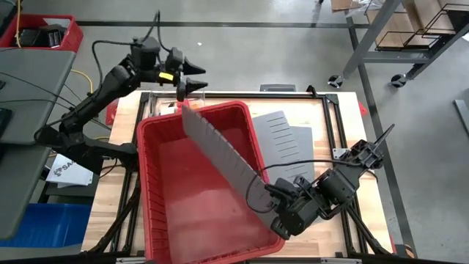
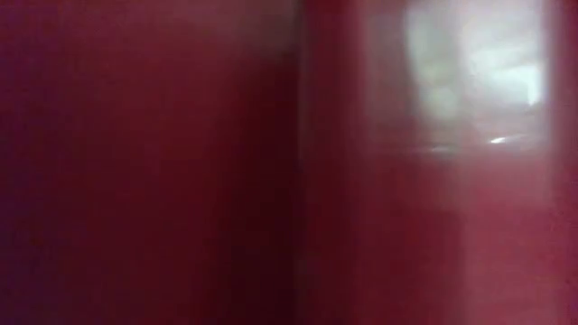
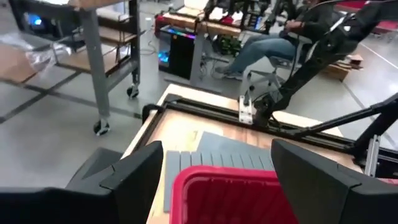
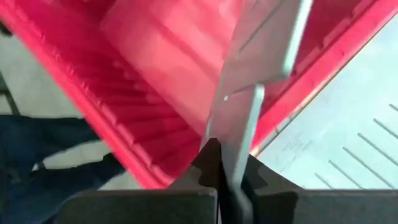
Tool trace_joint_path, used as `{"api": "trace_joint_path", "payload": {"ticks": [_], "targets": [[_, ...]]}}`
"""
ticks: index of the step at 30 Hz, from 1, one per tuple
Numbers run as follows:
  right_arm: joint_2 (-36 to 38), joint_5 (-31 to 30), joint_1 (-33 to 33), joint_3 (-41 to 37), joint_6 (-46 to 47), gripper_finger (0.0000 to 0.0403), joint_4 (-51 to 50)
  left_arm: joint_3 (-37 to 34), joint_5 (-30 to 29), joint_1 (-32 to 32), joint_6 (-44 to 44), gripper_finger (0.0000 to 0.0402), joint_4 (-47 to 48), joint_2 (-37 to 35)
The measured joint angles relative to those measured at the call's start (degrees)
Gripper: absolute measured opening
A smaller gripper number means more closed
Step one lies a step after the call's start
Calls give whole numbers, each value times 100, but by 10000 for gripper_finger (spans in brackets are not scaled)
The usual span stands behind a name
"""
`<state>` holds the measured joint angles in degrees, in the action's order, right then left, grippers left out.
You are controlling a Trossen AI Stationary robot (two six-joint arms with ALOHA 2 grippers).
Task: Sort blocks
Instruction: Assemble the bin divider into the red bin
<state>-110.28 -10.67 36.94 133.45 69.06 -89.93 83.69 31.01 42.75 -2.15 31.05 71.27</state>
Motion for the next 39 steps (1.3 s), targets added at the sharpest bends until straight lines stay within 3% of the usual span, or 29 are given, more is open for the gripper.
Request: {"api": "trace_joint_path", "payload": {"ticks": [5, 10, 13, 17, 19, 27, 31, 34, 39], "targets": [[0, 4, 3, 0, 62, 0, 12, 564, -1, 165, 39, 296, 633, -268], [2, 2, 3, 0, 56, 0, -9, 1188, -571, 44, 231, 262, 2693, -523], [2, -30, -14, -1, 45, 0, -17, 1460, -1100, -178, 762, 198, 4007, -723], [2, -23, -32, -2, 2, 0, -15, 1481, -1762, -586, 1404, 56, 5554, -965], [2, -27, -38, 0, -5, 0, -9, 1459, -2124, -792, 1732, 16, 5969, -1064], [2, -27, -84, -1, -6, 0, 9, 848, -3057, -1426, 3164, 1, 5911, -1669], [2, -7, -96, -1, 4, 0, 6, 279, -4289, -1520, 4179, 1, 5901, -1852], [2, -26, -106, 0, 2, 0, 6, -133, -4796, -1517, 4408, 0, 5900, -1895], [2, -39, -133, -1, 12, 0, 13, -999, -4760, -1517, 4572, 0, 5893, -1916]]}}
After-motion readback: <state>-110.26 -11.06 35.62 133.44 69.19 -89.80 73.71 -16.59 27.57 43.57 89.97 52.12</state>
